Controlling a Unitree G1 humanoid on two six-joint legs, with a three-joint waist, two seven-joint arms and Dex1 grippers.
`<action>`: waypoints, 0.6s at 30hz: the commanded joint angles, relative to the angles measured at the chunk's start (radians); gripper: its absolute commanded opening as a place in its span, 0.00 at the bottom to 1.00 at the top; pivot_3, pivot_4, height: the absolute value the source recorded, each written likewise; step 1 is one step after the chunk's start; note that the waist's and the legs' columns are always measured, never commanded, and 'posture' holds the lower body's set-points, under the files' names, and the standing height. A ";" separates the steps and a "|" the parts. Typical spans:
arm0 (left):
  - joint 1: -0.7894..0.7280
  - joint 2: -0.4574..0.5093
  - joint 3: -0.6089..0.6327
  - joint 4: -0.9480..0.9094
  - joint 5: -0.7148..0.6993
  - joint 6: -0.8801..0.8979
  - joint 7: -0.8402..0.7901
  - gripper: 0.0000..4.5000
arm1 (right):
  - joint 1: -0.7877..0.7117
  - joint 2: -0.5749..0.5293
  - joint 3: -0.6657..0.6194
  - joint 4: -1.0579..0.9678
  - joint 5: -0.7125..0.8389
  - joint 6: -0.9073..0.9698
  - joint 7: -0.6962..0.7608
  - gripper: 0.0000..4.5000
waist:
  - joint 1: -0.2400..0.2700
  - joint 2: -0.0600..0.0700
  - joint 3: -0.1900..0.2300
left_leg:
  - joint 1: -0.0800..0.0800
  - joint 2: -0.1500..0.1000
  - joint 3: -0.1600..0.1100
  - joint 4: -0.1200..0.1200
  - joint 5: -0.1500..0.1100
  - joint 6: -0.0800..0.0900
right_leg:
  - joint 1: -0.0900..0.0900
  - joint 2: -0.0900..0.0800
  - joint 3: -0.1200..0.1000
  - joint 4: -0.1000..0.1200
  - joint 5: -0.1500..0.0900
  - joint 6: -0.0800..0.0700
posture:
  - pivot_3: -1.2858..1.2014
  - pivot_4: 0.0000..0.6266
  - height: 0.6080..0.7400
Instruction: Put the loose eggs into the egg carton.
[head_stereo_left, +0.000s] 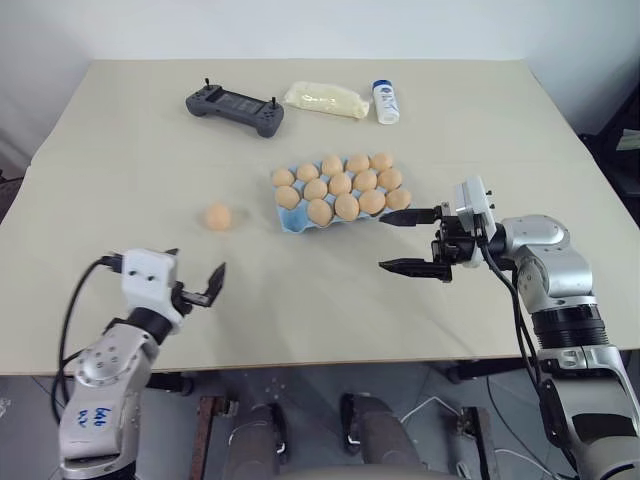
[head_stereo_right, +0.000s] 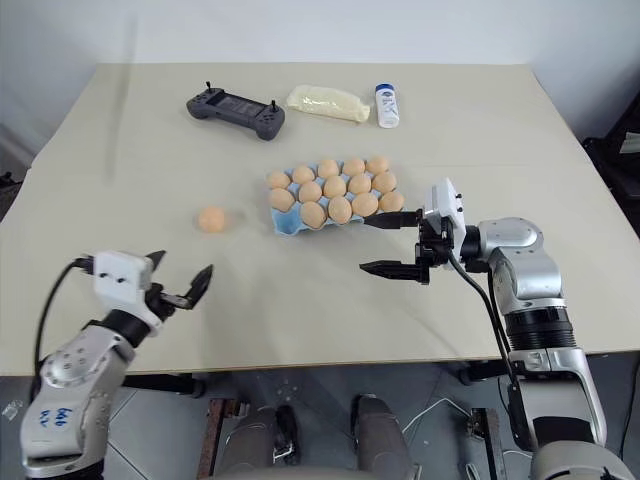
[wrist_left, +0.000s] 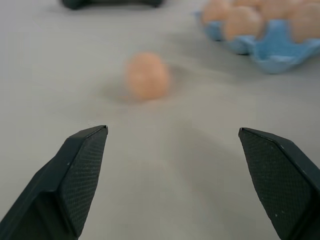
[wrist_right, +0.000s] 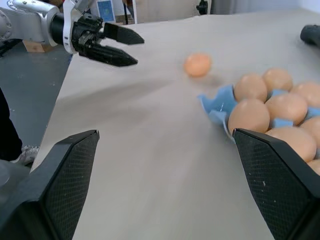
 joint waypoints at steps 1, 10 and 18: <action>-0.035 0.015 0.027 0.007 -0.014 -0.028 0.005 0.99 | -0.022 0.004 -0.011 0.012 0.006 -0.027 0.016 1.00 | 0.000 0.000 0.000 | 0.000 0.000 0.000 0.000 0.000 0.000 | 0.000 0.000 0.000 -0.001 0.000 0.000 | 0.52 0.24 1.00; -0.335 0.017 -0.037 0.316 0.036 -0.031 0.080 0.99 | -0.036 0.016 -0.003 0.031 -0.007 -0.039 0.017 1.00 | 0.001 0.000 0.000 | 0.000 0.000 0.001 0.000 0.001 -0.003 | 0.000 0.001 -0.001 0.000 0.001 0.002 | 0.52 0.24 1.00; -0.558 0.007 -0.135 0.629 0.077 -0.128 0.067 0.99 | -0.025 0.011 -0.004 0.009 -0.008 -0.028 0.013 1.00 | 0.004 0.000 0.000 | -0.001 0.001 0.002 0.000 0.004 -0.003 | -0.001 0.003 -0.001 0.000 0.001 0.003 | 0.52 0.24 1.00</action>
